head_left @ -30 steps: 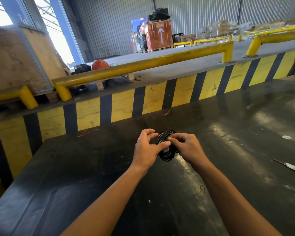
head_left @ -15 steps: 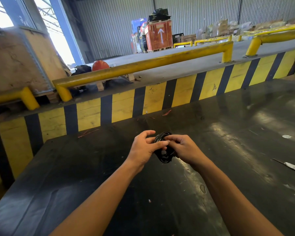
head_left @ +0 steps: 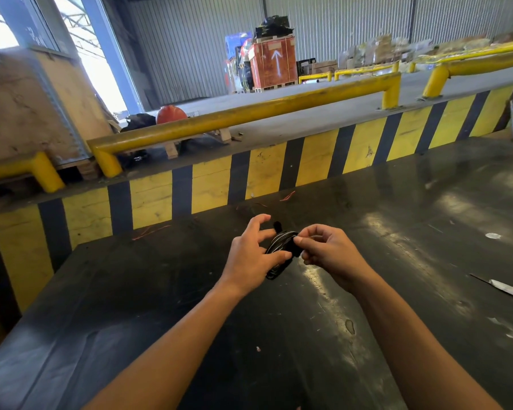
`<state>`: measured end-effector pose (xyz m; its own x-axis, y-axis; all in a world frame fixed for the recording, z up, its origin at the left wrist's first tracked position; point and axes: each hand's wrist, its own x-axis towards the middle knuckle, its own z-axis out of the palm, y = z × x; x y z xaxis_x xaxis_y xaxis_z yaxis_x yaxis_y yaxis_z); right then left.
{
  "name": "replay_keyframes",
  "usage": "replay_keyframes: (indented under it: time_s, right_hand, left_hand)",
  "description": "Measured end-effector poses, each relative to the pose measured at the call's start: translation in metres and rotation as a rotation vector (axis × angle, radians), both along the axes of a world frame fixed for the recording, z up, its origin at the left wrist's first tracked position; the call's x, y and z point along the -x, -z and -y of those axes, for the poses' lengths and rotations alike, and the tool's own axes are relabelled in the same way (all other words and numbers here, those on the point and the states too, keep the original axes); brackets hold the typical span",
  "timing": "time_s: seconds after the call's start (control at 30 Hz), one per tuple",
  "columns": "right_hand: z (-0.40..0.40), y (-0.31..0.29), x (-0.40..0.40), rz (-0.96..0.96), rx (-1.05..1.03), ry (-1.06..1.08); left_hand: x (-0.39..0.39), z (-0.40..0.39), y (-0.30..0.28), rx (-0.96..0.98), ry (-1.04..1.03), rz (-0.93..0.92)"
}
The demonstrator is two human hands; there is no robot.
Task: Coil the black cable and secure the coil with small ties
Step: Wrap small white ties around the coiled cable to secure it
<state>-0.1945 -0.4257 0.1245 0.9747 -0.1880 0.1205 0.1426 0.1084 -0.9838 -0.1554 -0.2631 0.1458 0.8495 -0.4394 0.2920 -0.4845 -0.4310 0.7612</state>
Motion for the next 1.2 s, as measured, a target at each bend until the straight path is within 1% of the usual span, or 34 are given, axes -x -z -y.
replay_keyframes:
  time_s: [0.13, 0.27, 0.33, 0.47, 0.57, 0.67, 0.77, 0.83, 0.97, 1.1, 1.2]
  right_hand:
    - [0.007, -0.002, 0.002, -0.042, -0.095, -0.045]
    - [0.011, -0.001, 0.007, -0.003, -0.112, -0.165]
    - [0.013, 0.0, 0.008, 0.022, -0.012, -0.184]
    - [0.011, 0.0, 0.007, 0.123, 0.28, -0.029]
    - [0.009, 0.004, 0.004, 0.191, 0.356, 0.067]
    - [0.009, 0.012, 0.003, 0.216, 0.313, 0.091]
    - [0.007, 0.015, 0.004, 0.215, 0.209, 0.039]
    - [0.006, 0.015, 0.006, 0.212, 0.196, 0.014]
    - [0.005, 0.017, 0.006, 0.181, 0.202, -0.02]
    - [0.005, 0.02, 0.005, 0.127, 0.092, -0.075]
    - [0.005, 0.025, 0.004, 0.076, 0.205, -0.149]
  left_hand:
    - [0.002, 0.001, 0.001, -0.076, 0.083, -0.002]
    - [0.0, 0.002, 0.001, -0.102, 0.102, 0.034]
    - [-0.001, 0.001, -0.002, -0.119, 0.122, 0.038]
    - [-0.001, -0.001, -0.006, -0.207, 0.196, 0.015]
    - [-0.002, -0.002, -0.007, -0.226, 0.225, -0.013]
    - [-0.002, -0.004, -0.008, -0.235, 0.248, -0.033]
    - [0.0, -0.006, -0.007, -0.226, 0.264, -0.06]
    - [0.0, -0.007, -0.005, -0.208, 0.27, -0.083]
    - [-0.003, -0.009, -0.002, -0.203, 0.288, -0.131]
    - [-0.008, -0.011, -0.002, -0.188, 0.349, -0.216]
    - [-0.014, -0.015, 0.002, -0.205, 0.375, -0.296]
